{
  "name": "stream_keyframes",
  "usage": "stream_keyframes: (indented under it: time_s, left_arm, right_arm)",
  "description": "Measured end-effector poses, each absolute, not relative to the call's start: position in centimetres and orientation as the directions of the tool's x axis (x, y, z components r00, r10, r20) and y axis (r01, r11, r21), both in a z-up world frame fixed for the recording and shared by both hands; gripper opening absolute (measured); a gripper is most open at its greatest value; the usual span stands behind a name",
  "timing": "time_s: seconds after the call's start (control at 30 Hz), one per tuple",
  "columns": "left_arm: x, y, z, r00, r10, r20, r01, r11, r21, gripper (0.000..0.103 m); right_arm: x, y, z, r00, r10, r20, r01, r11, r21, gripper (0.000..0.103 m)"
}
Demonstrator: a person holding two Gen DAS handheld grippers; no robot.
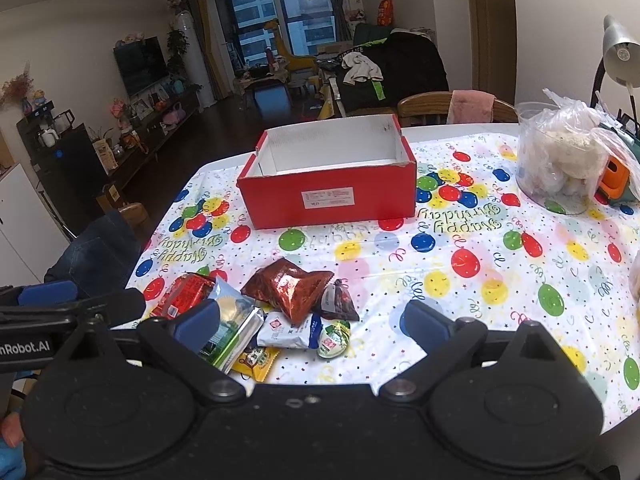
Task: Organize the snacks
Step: 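Move both tools toward the snack pile in front of the red box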
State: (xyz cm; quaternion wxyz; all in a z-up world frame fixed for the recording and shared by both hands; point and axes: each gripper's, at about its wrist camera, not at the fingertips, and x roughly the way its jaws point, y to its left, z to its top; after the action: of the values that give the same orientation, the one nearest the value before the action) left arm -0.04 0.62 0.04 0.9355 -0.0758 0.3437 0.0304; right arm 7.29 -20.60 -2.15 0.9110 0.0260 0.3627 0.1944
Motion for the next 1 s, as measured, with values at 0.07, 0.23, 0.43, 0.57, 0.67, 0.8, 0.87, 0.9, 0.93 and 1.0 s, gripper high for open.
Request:
stream_keyframes:
  time_s: [0.07,0.23,0.43,0.57,0.67,0.8,0.87,0.9,0.93,1.0]
  left_arm:
    - [0.0,0.7,0.0,0.761,0.005,-0.648,-0.108,0.987,-0.119,0.103]
    - [0.2,0.8,0.0,0.759,0.009,-0.652,-0.114,0.986,-0.119,0.103]
    - [0.5,1.6,-0.6,0.758,0.009,-0.652,-0.121,0.984,-0.127,0.103]
    - [0.9,2.1,-1.2,0.719,0.013,-0.695,-0.137,0.983,-0.123,0.103]
    - [1.2,2.3,-1.8,0.689,0.004,-0.725,-0.15,0.979,-0.136,0.103]
    - [1.4,2.7,-2.7,0.654,0.001,-0.757,-0.171,0.974,-0.147,0.103]
    - [1.5,3.0,-3.1,0.664,0.006,-0.747,-0.181,0.972,-0.153,0.103]
    - [1.5,3.1,-3.3,0.664,0.006,-0.747,-0.186,0.97,-0.158,0.103]
    - [1.6,3.3,-3.6,0.67,-0.004,-0.742,-0.189,0.966,-0.176,0.103]
    - [1.9,3.5,-4.1,0.673,-0.025,-0.739,-0.197,0.957,-0.212,0.103]
  right_arm:
    - [7.4,-20.4,-2.2,0.673,0.383,-0.633,-0.342,0.92,0.193,0.099]
    - [7.6,-20.2,-2.5,0.655,0.383,-0.652,-0.344,0.919,0.194,0.099]
    - [7.9,-19.8,-2.7,0.647,0.377,-0.663,-0.353,0.919,0.178,0.097]
    - [8.4,-19.3,-3.2,0.651,0.364,-0.666,-0.362,0.92,0.15,0.096]
    - [8.9,-19.1,-3.7,0.653,0.368,-0.662,-0.361,0.92,0.156,0.096]
    - [9.2,-18.7,-4.4,0.649,0.384,-0.656,-0.372,0.913,0.167,0.096]
    - [9.5,-18.5,-4.8,0.632,0.384,-0.673,-0.382,0.91,0.161,0.095]
    - [9.6,-18.4,-5.0,0.629,0.382,-0.677,-0.383,0.91,0.158,0.095]
    - [9.8,-18.3,-5.1,0.638,0.38,-0.67,-0.388,0.91,0.147,0.095]
    - [10.1,-18.1,-5.4,0.639,0.383,-0.667,-0.391,0.909,0.147,0.095]
